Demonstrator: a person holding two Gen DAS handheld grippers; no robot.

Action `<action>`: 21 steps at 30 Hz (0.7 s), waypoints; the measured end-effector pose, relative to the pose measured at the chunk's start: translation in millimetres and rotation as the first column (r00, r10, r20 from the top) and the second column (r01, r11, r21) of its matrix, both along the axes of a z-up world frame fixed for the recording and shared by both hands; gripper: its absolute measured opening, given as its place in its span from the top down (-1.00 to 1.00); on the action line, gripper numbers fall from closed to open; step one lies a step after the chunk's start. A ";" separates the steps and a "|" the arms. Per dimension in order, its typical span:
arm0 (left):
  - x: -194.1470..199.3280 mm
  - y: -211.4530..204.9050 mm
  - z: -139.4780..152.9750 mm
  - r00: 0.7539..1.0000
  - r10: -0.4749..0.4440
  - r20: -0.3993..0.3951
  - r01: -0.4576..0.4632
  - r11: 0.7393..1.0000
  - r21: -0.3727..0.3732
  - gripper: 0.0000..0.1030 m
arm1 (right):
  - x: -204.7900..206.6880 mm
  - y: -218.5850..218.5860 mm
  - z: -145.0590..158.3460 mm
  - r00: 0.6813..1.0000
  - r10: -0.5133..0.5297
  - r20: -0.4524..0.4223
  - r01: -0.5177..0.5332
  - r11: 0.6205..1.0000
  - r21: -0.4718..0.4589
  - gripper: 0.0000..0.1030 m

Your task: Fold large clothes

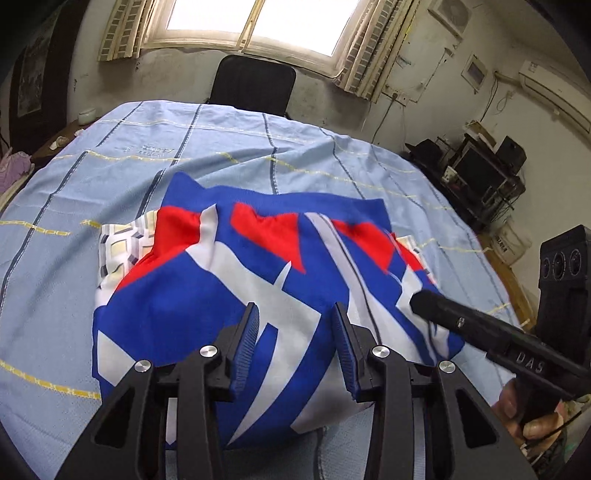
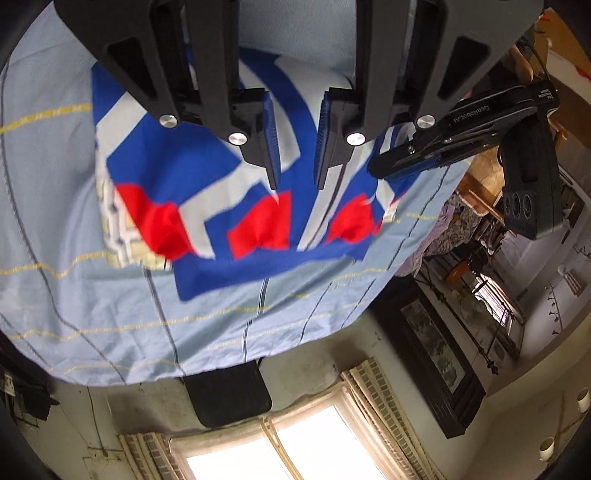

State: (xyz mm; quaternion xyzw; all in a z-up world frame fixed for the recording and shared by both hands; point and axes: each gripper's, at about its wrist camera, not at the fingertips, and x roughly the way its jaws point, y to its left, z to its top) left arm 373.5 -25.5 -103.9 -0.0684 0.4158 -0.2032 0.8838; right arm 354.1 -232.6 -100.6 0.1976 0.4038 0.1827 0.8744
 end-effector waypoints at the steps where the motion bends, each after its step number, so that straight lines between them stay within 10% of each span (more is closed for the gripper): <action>1: 2.6 -0.6 -4.1 1.000 0.005 -0.004 -0.005 1.000 0.011 0.19 | -1.0 1.7 -7.2 1.000 0.008 -0.019 -0.008 1.000 0.002 0.66; 9: 12.8 -5.1 -25.0 1.000 0.007 -0.002 -0.007 0.998 0.058 0.30 | 15.2 -23.9 -62.7 0.983 0.028 -0.182 0.001 0.987 0.160 1.00; 21: -11.6 18.6 22.7 0.994 -0.014 0.106 0.027 0.992 -0.120 0.33 | -12.5 -18.9 -30.2 0.996 -0.051 -0.075 0.055 0.997 0.052 0.86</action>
